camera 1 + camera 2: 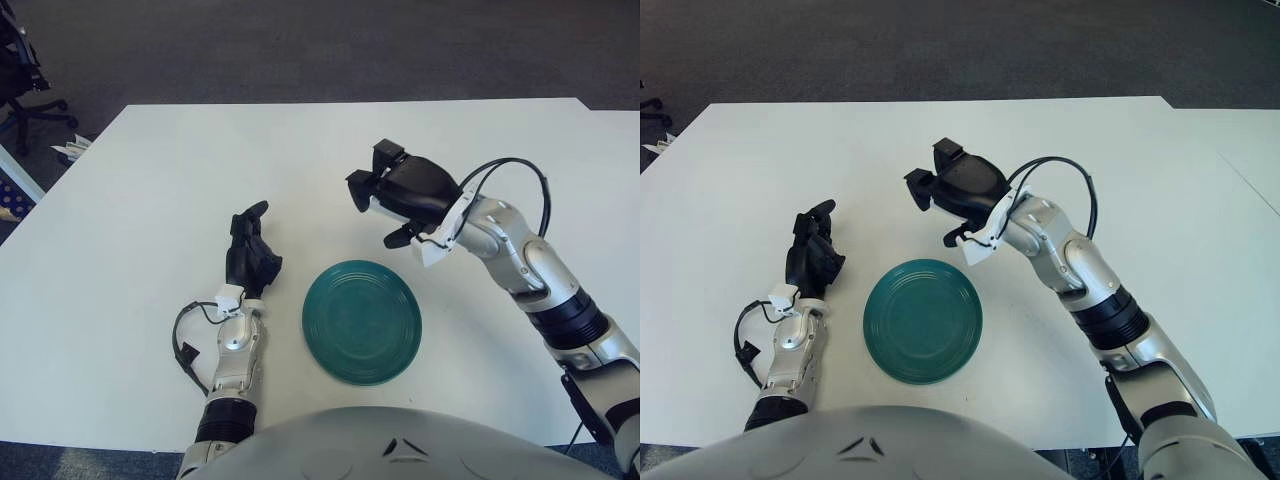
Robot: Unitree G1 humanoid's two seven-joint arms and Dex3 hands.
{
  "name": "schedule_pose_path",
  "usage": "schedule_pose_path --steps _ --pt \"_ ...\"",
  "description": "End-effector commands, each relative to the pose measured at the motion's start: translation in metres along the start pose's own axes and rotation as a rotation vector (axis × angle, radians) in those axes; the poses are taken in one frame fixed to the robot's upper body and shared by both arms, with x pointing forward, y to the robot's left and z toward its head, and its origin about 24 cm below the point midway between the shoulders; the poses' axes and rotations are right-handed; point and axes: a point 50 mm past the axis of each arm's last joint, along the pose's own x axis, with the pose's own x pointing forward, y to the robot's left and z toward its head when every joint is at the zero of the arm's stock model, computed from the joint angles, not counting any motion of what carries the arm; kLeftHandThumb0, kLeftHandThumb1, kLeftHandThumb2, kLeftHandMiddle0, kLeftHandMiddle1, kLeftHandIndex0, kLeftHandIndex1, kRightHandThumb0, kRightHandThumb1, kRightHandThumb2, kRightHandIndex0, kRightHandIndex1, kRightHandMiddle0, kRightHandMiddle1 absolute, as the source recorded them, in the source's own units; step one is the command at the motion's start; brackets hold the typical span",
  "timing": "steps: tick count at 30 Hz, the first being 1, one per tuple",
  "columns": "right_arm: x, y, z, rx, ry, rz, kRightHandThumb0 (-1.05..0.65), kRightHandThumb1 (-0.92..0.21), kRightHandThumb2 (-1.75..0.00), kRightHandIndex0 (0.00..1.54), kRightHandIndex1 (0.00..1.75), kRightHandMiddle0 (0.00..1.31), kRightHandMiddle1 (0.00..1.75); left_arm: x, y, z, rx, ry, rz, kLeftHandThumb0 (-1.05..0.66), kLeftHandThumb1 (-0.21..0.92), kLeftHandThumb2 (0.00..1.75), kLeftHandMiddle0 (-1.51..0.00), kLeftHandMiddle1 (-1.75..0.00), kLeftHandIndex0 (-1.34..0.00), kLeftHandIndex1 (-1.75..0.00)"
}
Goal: Put the charger into the plate.
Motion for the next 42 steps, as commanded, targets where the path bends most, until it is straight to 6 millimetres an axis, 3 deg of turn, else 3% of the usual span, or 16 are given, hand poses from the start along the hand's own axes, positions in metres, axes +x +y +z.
schedule_pose_path --steps 1,6,14,27,42 --pt "-0.002 0.0 0.014 -0.014 -0.031 0.016 -0.44 -0.46 -1.08 0.99 1.75 0.55 1.66 -0.018 -0.003 -0.024 -0.026 0.136 0.041 -1.05 0.92 1.11 -0.21 -0.01 -0.11 -0.88" --pt "-0.005 0.004 0.038 -0.003 -0.068 0.046 -0.43 -0.49 -1.02 1.01 1.75 0.55 1.64 -0.016 -0.004 -0.025 -0.013 0.15 0.002 -1.05 0.92 1.13 -0.15 0.0 -0.01 -0.58" --pt "-0.017 0.007 0.042 0.081 -0.047 0.08 -0.41 -0.58 -0.94 0.97 1.75 0.45 1.69 -0.016 -0.003 -0.025 -0.001 0.154 0.001 -1.05 0.92 1.09 -0.19 -0.02 0.0 -0.42" --pt "-0.021 0.026 0.047 0.248 -0.03 0.127 -0.39 -0.67 -0.84 0.9 1.75 0.38 1.71 -0.017 -0.008 -0.024 -0.029 0.117 0.024 -1.05 0.92 1.09 -0.15 0.0 0.0 -0.4" --pt "-0.026 0.036 0.057 0.244 -0.113 0.176 -0.41 -0.58 -0.93 1.03 1.75 0.47 1.67 -0.018 -0.015 -0.02 -0.082 0.078 -0.007 -1.05 0.92 1.11 -0.11 0.0 0.0 -0.55"
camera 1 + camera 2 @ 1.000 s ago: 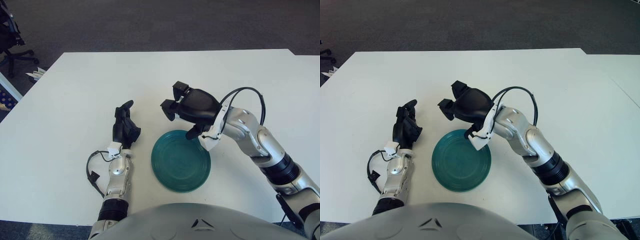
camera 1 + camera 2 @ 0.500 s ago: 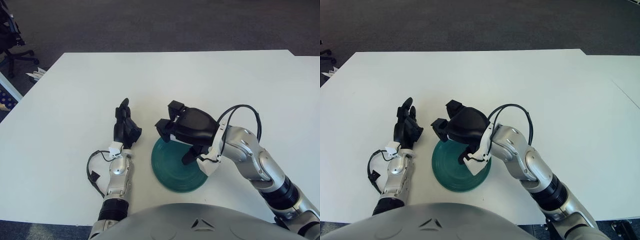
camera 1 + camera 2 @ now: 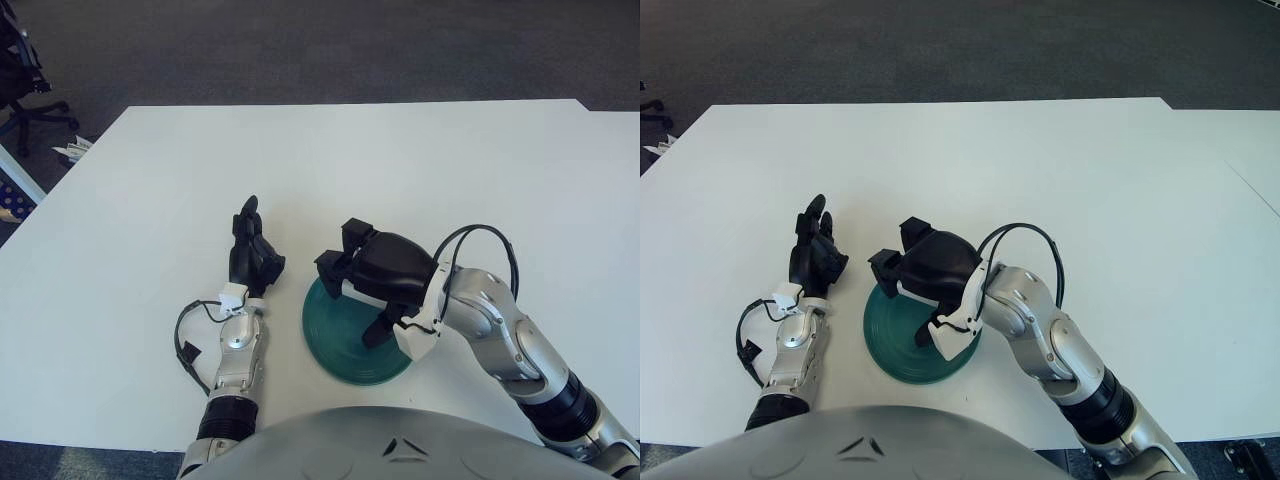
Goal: Put the charger into the plate.
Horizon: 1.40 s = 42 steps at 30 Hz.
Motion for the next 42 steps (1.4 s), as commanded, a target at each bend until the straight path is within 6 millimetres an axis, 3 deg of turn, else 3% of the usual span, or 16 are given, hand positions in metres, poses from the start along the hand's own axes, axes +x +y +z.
schedule_pose_path --steps 1,10,19,23,24,26,27,28,29,30,31,33,37,42 --pt "-0.002 0.003 0.0 -0.011 -0.033 0.026 -0.41 -0.57 -0.94 1.03 1.75 0.47 1.67 -0.02 -0.01 -0.02 -0.076 0.099 0.033 -1.05 0.92 1.11 -0.11 0.0 0.0 -0.55" --pt "0.002 0.009 -0.001 -0.05 -0.061 0.048 -0.43 -0.47 -1.09 1.13 1.75 0.51 1.71 -0.021 -0.008 -0.023 -0.073 0.119 0.034 -1.05 0.92 1.11 -0.09 0.0 -0.02 -0.64" --pt "0.002 0.009 -0.008 -0.102 -0.063 0.04 -0.43 -0.48 -1.08 1.15 1.75 0.51 1.71 -0.021 -0.008 -0.026 -0.041 0.143 0.056 -1.05 0.92 1.12 -0.11 -0.01 -0.01 -0.66" --pt "0.003 0.012 -0.01 -0.052 -0.072 0.03 -0.41 -0.54 -0.99 1.09 1.75 0.47 1.7 -0.021 -0.008 -0.026 -0.018 0.144 0.07 -1.05 0.92 1.14 -0.15 -0.02 0.0 -0.67" --pt "0.002 0.016 -0.012 -0.032 -0.062 0.027 -0.41 -0.58 -0.95 1.04 1.75 0.44 1.71 -0.022 -0.009 -0.026 -0.014 0.146 0.067 -1.05 0.92 1.15 -0.15 -0.02 0.0 -0.66" --pt "-0.002 0.022 -0.015 -0.008 -0.04 0.015 -0.38 -0.76 -0.72 0.76 1.75 0.31 1.73 -0.022 -0.01 -0.026 -0.014 0.153 0.058 -1.05 0.92 1.15 -0.15 -0.02 0.0 -0.63" --pt "-0.005 0.023 -0.016 -0.004 -0.031 0.008 -0.56 -0.82 -0.76 0.57 1.75 0.24 1.66 -0.022 -0.01 -0.026 -0.017 0.157 0.053 -1.05 0.92 1.16 -0.14 -0.01 0.0 -0.6" --pt "-0.008 0.025 -0.018 -0.012 -0.028 0.006 -0.62 -0.84 -0.78 0.51 1.75 0.22 1.63 -0.022 -0.011 -0.027 -0.023 0.166 0.047 -1.05 0.92 1.16 -0.14 -0.01 0.0 -0.59" --pt "-0.01 0.026 -0.019 -0.018 -0.027 0.004 -0.75 -0.87 -0.83 0.32 1.38 0.14 1.38 -0.022 -0.011 -0.027 -0.027 0.172 0.042 -1.05 0.92 1.16 -0.13 -0.01 0.0 -0.56" --pt "-0.011 0.026 -0.019 -0.022 -0.027 0.004 -0.83 -0.89 -0.87 0.21 1.13 0.09 1.2 -0.022 -0.011 -0.027 -0.028 0.176 0.04 -1.05 0.92 1.16 -0.12 -0.01 0.0 -0.53" --pt "-0.012 0.028 -0.02 -0.035 -0.035 0.006 -0.86 -0.89 -0.88 0.17 1.04 0.07 1.14 -0.022 -0.011 -0.028 -0.036 0.183 0.039 -1.05 0.92 1.16 -0.12 -0.01 0.0 -0.53" --pt "-0.015 0.03 -0.022 -0.068 -0.06 0.001 -0.97 -0.91 -0.96 0.08 0.48 0.03 0.67 -0.021 -0.011 -0.028 -0.066 0.196 0.045 -1.05 0.92 1.16 -0.11 0.0 0.0 -0.48" --pt "-0.016 0.03 -0.024 -0.096 -0.087 -0.02 -1.03 -0.92 -1.04 0.02 0.12 0.01 0.22 -0.02 -0.011 -0.029 -0.105 0.205 0.052 -1.05 0.92 1.15 -0.09 0.0 0.0 -0.43" --pt "-0.015 0.025 -0.028 -0.118 -0.098 -0.044 -1.05 -0.92 -1.06 0.0 0.02 0.0 0.04 -0.02 -0.01 -0.029 -0.124 0.204 0.06 -1.05 0.92 1.13 -0.08 0.0 0.0 -0.41"
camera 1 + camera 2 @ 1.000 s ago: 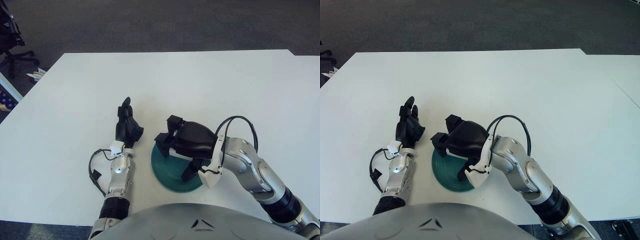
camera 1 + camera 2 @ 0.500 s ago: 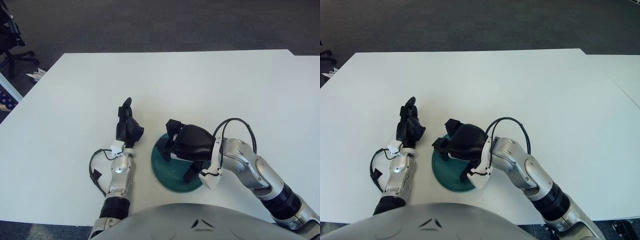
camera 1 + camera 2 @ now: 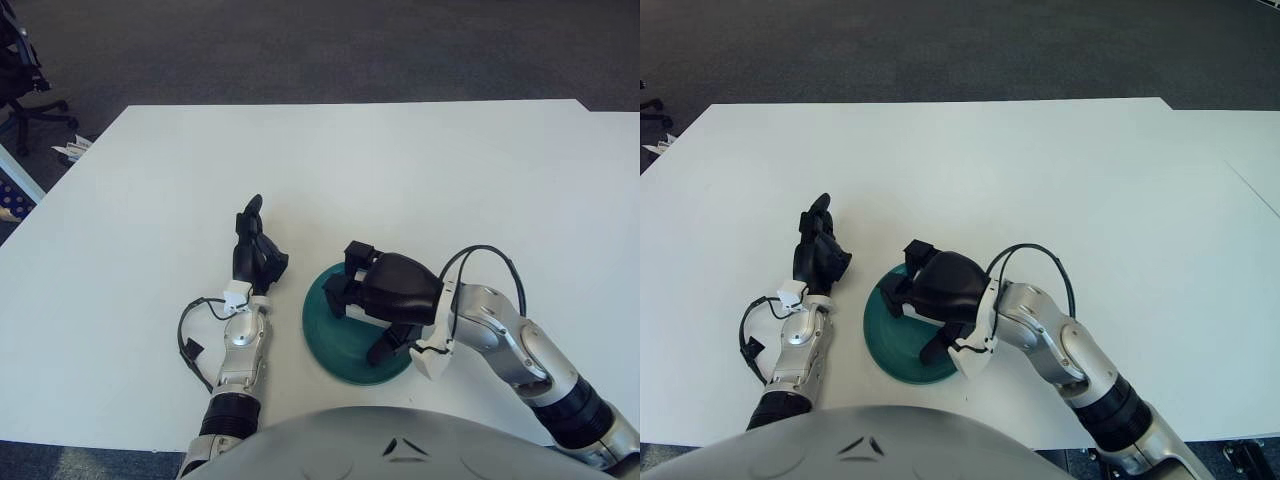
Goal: Put the charger into the plate.
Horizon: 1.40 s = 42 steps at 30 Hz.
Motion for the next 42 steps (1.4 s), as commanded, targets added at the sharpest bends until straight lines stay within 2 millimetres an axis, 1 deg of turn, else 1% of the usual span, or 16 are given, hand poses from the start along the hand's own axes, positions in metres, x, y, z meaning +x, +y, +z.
schedule_pose_path --steps 1,4,10,19,25,33,36,38,40,42 --pt "0.0 -0.009 -0.006 -0.028 -0.008 -0.044 -1.05 -0.92 -1.07 0.0 0.02 0.0 0.03 -0.02 -0.006 -0.027 -0.066 0.153 0.038 -1.05 0.92 1.12 -0.07 0.0 0.0 -0.4" --pt "0.0 -0.01 -0.006 -0.032 -0.01 -0.054 -1.05 -0.92 -1.07 0.0 0.0 0.0 0.01 -0.021 -0.006 -0.026 -0.069 0.148 0.036 -1.05 0.92 1.11 -0.07 0.0 0.0 -0.39" --pt "0.0 -0.01 -0.005 -0.024 0.001 -0.077 -1.05 -0.92 -1.06 0.0 0.0 0.0 0.0 -0.021 -0.005 -0.026 -0.053 0.147 0.011 -1.05 0.92 1.09 -0.04 0.0 0.0 -0.32" --pt "0.002 -0.01 -0.004 -0.014 0.01 -0.167 -1.05 -0.92 -1.07 0.0 0.0 0.0 0.0 -0.021 -0.004 -0.025 -0.058 0.164 -0.014 -1.05 0.92 1.1 -0.03 0.0 0.0 -0.22" --pt "0.004 -0.011 -0.002 -0.012 0.021 -0.192 -1.05 -0.92 -1.07 0.0 0.0 0.0 0.0 -0.021 -0.003 -0.025 -0.035 0.164 -0.003 -1.05 0.92 1.11 -0.05 -0.01 0.0 -0.19" --pt "0.005 -0.014 -0.004 0.022 0.055 -0.191 -1.05 -0.92 -1.03 0.0 0.0 0.0 0.0 -0.022 -0.003 -0.024 -0.024 0.14 -0.008 -1.05 0.92 1.09 -0.09 -0.02 0.0 -0.22" --pt "0.013 -0.033 -0.007 0.114 0.091 -0.218 -1.05 -0.92 -1.03 0.0 0.0 0.0 0.0 -0.021 -0.004 -0.024 0.015 0.11 -0.033 -1.05 0.92 1.1 -0.09 -0.02 0.0 -0.22" --pt "0.015 -0.04 -0.008 0.161 0.105 -0.222 -1.05 -0.92 -1.02 0.0 0.0 0.0 0.0 -0.021 -0.005 -0.025 0.031 0.1 -0.044 -1.05 0.92 1.1 -0.09 -0.02 0.0 -0.22" --pt "0.015 -0.052 -0.023 0.273 0.173 -0.238 -1.05 -0.92 -1.02 0.0 0.0 0.0 0.0 -0.022 -0.005 -0.025 0.057 0.095 -0.053 -1.05 0.92 1.11 -0.09 -0.01 0.0 -0.23" --pt "0.011 -0.059 -0.034 0.355 0.229 -0.257 -1.05 -0.92 -1.02 0.0 0.0 0.0 0.0 -0.022 -0.005 -0.026 0.074 0.094 -0.055 -1.05 0.92 1.11 -0.09 -0.01 0.0 -0.24"
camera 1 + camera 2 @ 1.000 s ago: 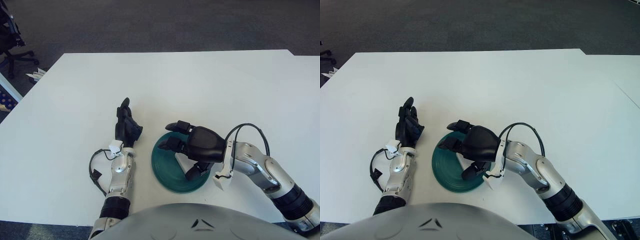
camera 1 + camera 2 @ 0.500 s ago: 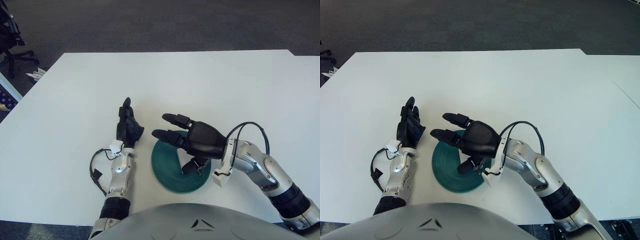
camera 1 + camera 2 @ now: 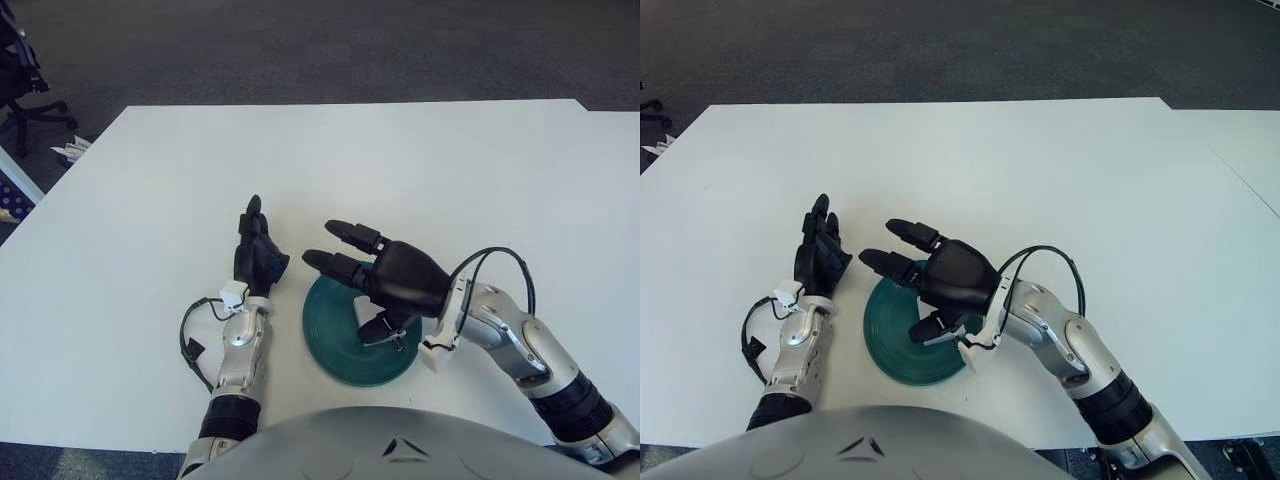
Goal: Put the charger into the plate.
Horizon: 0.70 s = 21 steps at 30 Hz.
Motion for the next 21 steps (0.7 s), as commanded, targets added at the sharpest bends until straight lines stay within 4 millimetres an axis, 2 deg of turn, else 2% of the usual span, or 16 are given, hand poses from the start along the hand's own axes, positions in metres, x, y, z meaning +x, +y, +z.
schedule_pose_path --steps 1,6,10,13,16,21 --pt "-0.001 -0.033 -0.018 0.144 0.121 -0.088 -1.05 -0.92 -1.0 0.0 0.0 0.01 0.01 -0.022 -0.001 -0.027 0.017 0.13 0.034 -1.05 0.92 1.11 -0.1 -0.01 0.0 -0.26" --pt "-0.014 -0.051 -0.052 0.236 0.291 -0.189 -1.05 -0.92 -0.94 0.03 0.01 0.05 0.03 -0.025 0.0 -0.031 0.034 0.162 0.067 -1.05 0.92 1.11 -0.11 -0.01 0.0 -0.29" --pt "-0.033 -0.041 -0.087 0.356 0.426 -0.319 -1.05 -0.92 -0.83 0.07 0.02 0.1 0.07 -0.029 -0.001 -0.036 0.094 0.165 0.021 -1.05 0.92 1.12 -0.1 0.0 0.0 -0.36" --pt "-0.037 -0.034 -0.099 0.448 0.45 -0.414 -1.04 -0.92 -0.79 0.08 0.02 0.12 0.08 -0.03 -0.005 -0.038 0.13 0.179 -0.031 -1.05 0.92 1.12 -0.09 0.0 0.0 -0.38" --pt "-0.041 -0.023 -0.106 0.593 0.461 -0.537 -1.03 -0.92 -0.74 0.11 0.01 0.03 0.33 -0.032 -0.009 -0.04 0.155 0.194 -0.081 -1.05 0.92 1.15 -0.06 0.0 0.0 -0.38" --pt "-0.061 -0.004 -0.115 0.872 0.502 -0.694 -0.96 -0.92 -0.72 0.12 0.0 0.0 0.46 -0.033 -0.009 -0.041 0.163 0.201 -0.104 -1.05 0.92 1.17 -0.03 0.0 0.0 -0.34"
